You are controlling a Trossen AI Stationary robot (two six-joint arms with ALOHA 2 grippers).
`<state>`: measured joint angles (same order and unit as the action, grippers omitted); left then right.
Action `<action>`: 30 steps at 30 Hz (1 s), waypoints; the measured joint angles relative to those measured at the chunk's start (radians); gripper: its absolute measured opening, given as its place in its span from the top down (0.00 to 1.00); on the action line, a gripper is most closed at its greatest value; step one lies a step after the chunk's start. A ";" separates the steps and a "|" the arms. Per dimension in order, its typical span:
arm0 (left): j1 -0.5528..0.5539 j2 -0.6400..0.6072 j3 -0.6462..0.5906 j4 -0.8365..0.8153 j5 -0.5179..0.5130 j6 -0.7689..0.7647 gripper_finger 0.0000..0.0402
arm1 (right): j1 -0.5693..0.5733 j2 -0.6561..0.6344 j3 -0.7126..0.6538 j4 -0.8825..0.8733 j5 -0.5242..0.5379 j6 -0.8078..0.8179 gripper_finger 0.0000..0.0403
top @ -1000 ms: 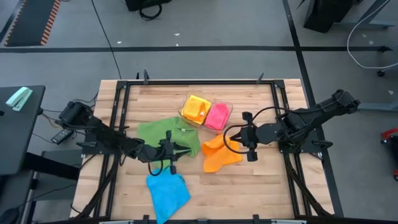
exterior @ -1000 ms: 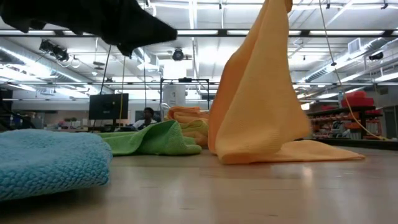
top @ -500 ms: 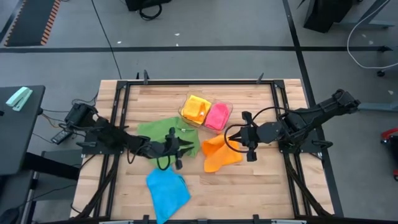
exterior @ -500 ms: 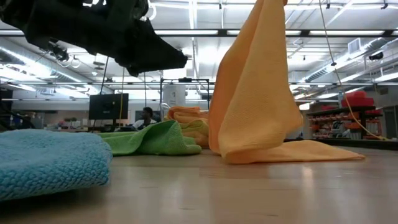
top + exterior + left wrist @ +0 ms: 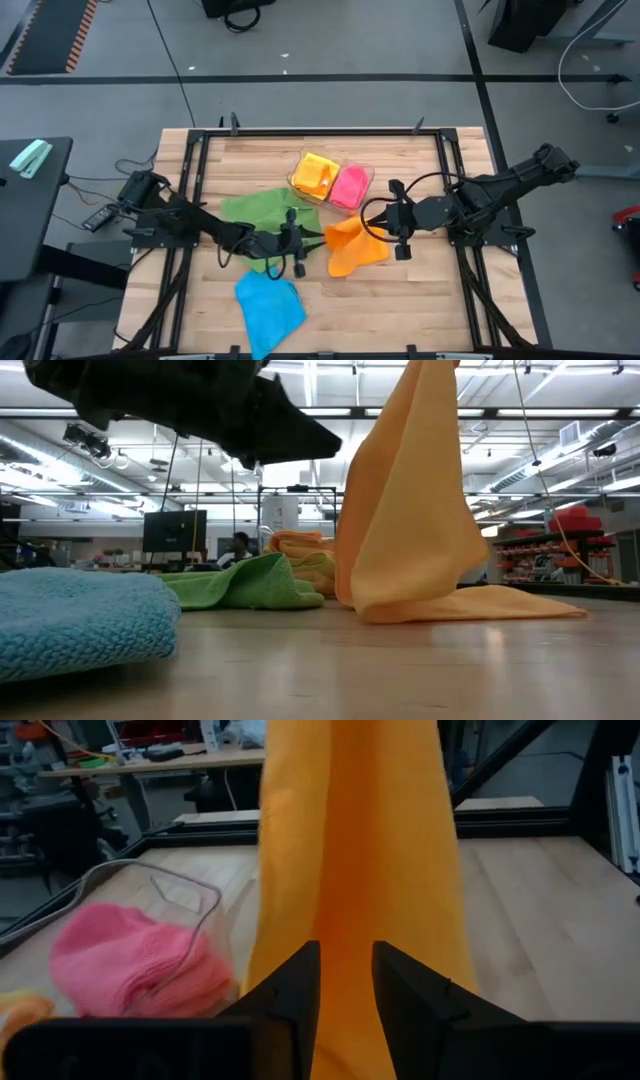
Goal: Fold microfiber towels
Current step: Fold the orange microfiber cloth
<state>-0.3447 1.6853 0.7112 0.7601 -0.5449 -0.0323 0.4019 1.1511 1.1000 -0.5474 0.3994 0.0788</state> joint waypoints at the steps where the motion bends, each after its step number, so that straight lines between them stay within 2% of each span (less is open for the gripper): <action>1: 0.002 0.007 0.009 -0.005 0.003 0.001 0.74 | 0.000 0.000 -0.011 0.007 -0.001 -0.001 0.97; 13: 0.012 0.018 0.028 -0.079 0.000 0.000 0.72 | 0.000 -0.001 -0.233 0.200 -0.002 -0.004 0.97; 30: 0.029 0.018 0.028 -0.078 0.001 -0.008 0.73 | -0.009 -0.002 -0.236 0.236 -0.001 -0.024 0.97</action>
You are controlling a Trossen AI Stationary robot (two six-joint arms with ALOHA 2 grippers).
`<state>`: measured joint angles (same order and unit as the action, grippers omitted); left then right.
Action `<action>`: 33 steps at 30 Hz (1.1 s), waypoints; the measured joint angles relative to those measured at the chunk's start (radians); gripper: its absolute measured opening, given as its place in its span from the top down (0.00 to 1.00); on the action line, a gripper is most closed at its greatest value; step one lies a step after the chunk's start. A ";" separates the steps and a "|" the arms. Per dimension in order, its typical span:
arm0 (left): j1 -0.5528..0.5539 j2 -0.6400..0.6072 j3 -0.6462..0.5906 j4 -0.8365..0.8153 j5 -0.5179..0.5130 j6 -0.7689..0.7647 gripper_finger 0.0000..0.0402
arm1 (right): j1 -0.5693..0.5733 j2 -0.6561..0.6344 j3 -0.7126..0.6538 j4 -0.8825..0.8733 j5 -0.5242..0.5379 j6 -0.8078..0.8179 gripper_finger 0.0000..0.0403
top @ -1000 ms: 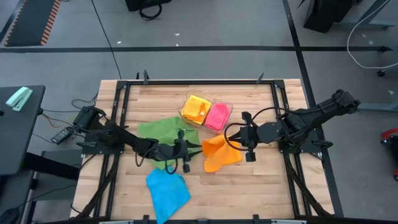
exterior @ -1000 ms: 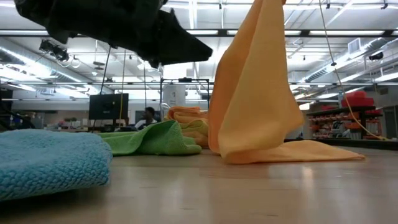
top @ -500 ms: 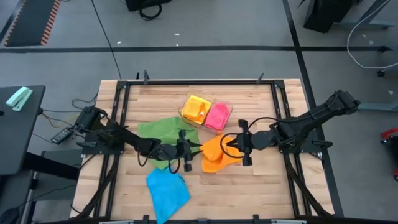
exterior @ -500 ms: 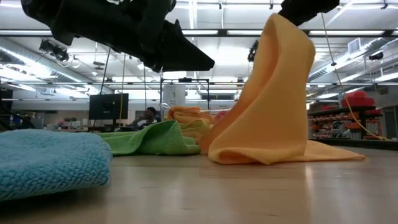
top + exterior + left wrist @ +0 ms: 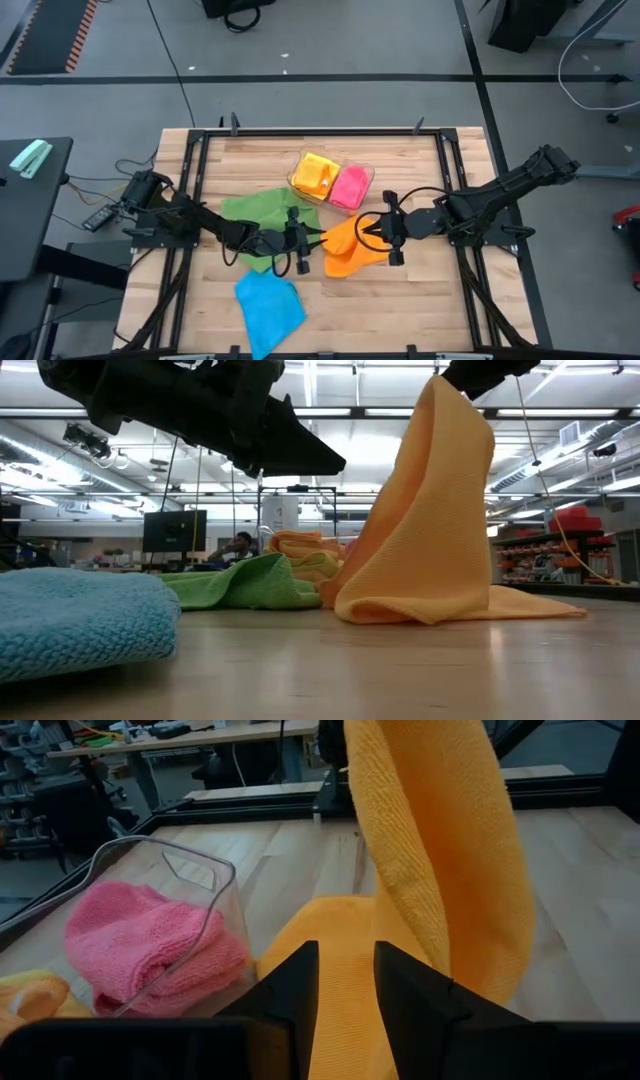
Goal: Fold microfiber towels
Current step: Fold the orange microfiber cloth
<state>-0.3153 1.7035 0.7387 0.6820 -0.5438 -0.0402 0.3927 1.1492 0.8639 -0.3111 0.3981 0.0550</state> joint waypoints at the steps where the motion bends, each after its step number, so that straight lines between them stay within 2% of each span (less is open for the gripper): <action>1: 0.000 0.000 0.000 0.000 0.000 0.000 0.73 | 0.000 0.000 0.000 0.000 0.000 0.002 0.97; 12: 0.000 -0.001 0.000 -0.004 0.000 0.003 0.73 | 0.000 0.000 0.000 0.000 0.000 0.017 0.97; 19: 0.000 -0.001 0.000 -0.006 -0.001 0.078 0.73 | 0.000 0.000 0.000 0.000 0.000 0.017 0.97; 33: 0.000 -0.001 0.000 -0.007 -0.001 0.052 0.73 | 0.000 0.000 0.000 -0.002 0.000 0.005 0.97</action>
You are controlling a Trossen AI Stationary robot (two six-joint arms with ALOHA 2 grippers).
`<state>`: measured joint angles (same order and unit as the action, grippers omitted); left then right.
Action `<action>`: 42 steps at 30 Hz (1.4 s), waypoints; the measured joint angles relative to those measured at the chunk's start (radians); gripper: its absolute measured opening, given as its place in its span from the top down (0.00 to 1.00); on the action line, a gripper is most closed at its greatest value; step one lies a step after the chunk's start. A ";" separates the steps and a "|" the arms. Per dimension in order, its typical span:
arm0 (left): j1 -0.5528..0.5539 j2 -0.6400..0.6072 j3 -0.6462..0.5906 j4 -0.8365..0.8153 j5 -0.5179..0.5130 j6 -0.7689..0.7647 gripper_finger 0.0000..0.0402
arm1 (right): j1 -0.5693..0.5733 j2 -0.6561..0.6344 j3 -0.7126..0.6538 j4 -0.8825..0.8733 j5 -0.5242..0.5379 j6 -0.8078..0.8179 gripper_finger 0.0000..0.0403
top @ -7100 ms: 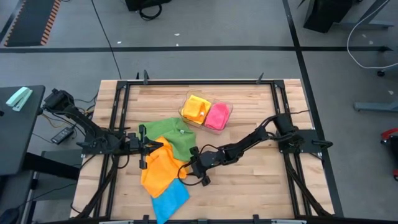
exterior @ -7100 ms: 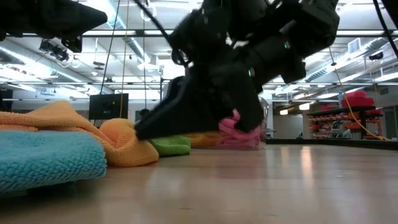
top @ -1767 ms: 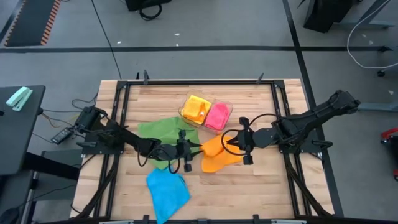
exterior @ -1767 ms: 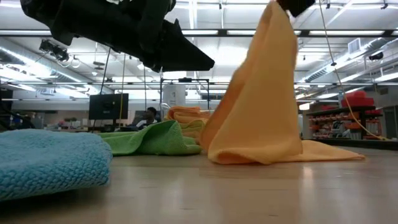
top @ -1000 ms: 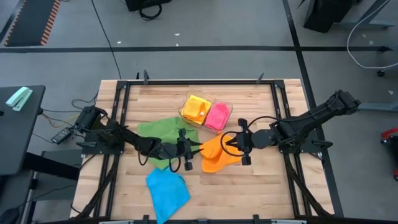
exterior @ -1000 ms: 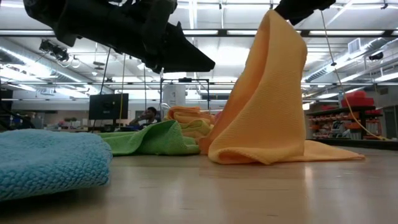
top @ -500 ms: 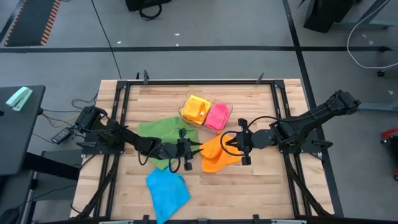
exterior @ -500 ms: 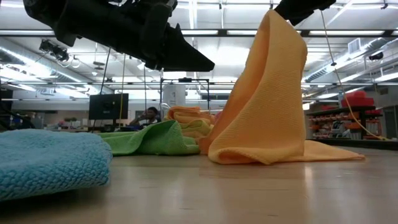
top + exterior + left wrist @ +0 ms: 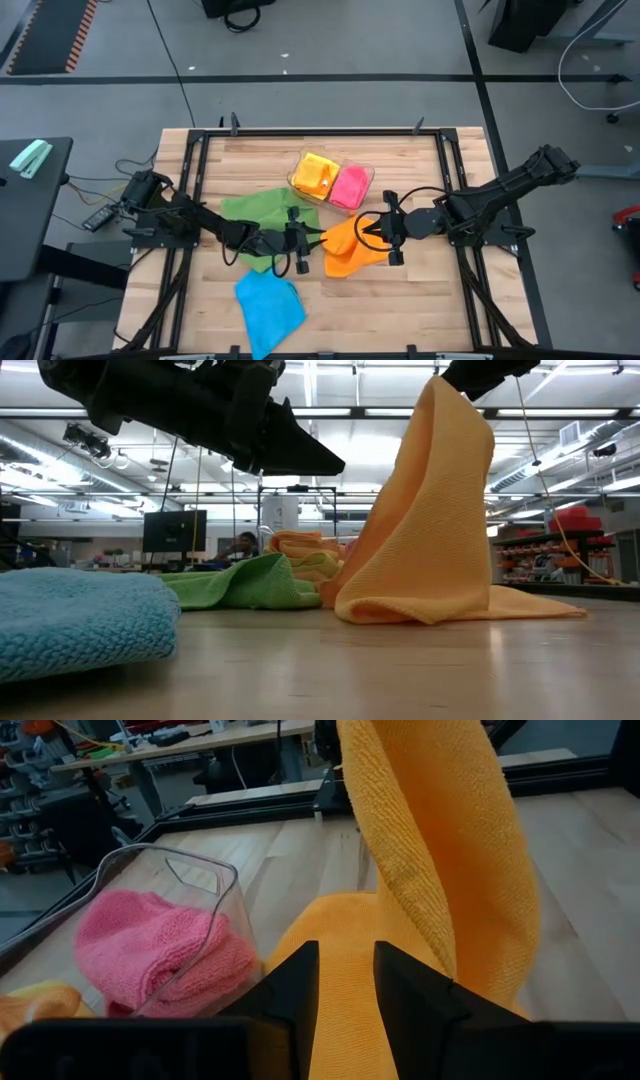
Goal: Fold microfiber towels
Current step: Fold the orange microfiber cloth
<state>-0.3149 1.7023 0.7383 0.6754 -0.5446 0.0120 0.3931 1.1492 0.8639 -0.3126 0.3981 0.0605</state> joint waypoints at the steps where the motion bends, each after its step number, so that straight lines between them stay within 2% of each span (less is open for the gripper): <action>1: 0.000 0.000 0.000 0.000 0.000 0.000 0.73 | 0.000 0.000 0.000 0.000 0.000 0.000 0.97; 14: 0.005 0.000 0.000 -0.001 0.000 -0.094 0.73 | 0.000 0.000 0.000 0.000 0.000 0.003 0.97; 42: 0.005 0.000 -0.001 -0.025 0.000 -0.106 0.73 | 0.000 0.000 -0.001 0.001 0.000 -0.011 0.97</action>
